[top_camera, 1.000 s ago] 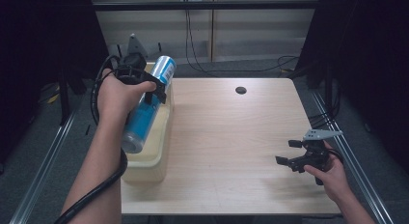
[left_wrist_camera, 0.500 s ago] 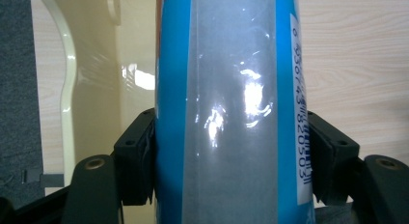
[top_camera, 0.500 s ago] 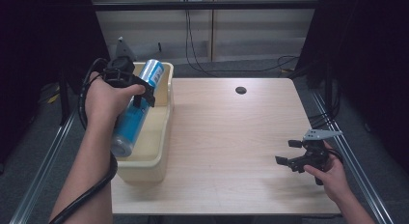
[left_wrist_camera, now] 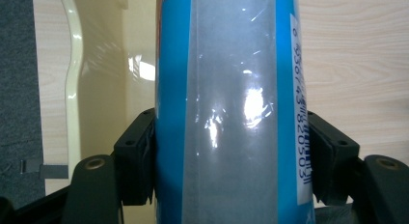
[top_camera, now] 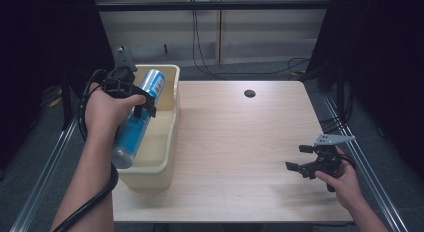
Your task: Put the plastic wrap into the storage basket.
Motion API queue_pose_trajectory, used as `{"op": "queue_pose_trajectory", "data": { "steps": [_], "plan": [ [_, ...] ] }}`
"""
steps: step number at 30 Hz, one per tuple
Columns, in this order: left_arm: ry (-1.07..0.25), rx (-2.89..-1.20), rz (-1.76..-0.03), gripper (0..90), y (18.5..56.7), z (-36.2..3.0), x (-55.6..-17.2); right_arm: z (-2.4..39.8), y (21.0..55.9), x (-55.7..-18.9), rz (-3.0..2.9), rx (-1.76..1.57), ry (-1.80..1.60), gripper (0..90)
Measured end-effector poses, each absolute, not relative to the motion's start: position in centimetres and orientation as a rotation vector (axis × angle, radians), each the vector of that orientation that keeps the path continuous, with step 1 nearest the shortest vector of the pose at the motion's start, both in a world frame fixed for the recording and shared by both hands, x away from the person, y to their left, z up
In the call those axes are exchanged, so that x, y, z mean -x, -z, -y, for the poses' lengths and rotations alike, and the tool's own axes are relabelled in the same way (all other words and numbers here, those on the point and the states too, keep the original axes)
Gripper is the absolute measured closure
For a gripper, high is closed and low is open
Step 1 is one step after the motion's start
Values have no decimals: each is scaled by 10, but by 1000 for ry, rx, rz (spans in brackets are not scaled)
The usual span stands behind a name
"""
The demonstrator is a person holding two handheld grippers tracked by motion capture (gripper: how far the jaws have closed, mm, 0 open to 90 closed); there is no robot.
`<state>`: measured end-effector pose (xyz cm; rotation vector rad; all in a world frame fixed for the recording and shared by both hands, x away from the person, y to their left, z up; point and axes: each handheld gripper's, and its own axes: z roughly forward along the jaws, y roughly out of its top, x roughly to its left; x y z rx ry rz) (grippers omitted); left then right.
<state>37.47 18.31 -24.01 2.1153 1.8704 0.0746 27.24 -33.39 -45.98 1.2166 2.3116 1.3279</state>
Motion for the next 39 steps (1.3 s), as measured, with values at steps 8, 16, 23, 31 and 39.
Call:
{"op": "queue_pose_trajectory", "data": {
  "steps": [8, 16, 23, 31, 39],
  "plan": [
    [-62, -2108, -1899, 322, 252, -189, -374, 334, 460, -272, -2310, -1228, -1325, 25],
    [-26, -2092, -1931, 322, 267, -192, -375, 334, 460, -272, -2308, -1229, -1323, 25],
    [-6, -2104, -1948, 322, 280, -195, -376, 335, 461, -271, -2311, -1229, -1323, 25],
    [14, -2120, -1934, 322, 291, -198, -376, 334, 461, -271, -2313, -1225, -1319, 25],
    [29, -2111, -1963, 322, 301, -199, -376, 334, 461, -271, -2315, -1223, -1318, 25]
  ]
}}
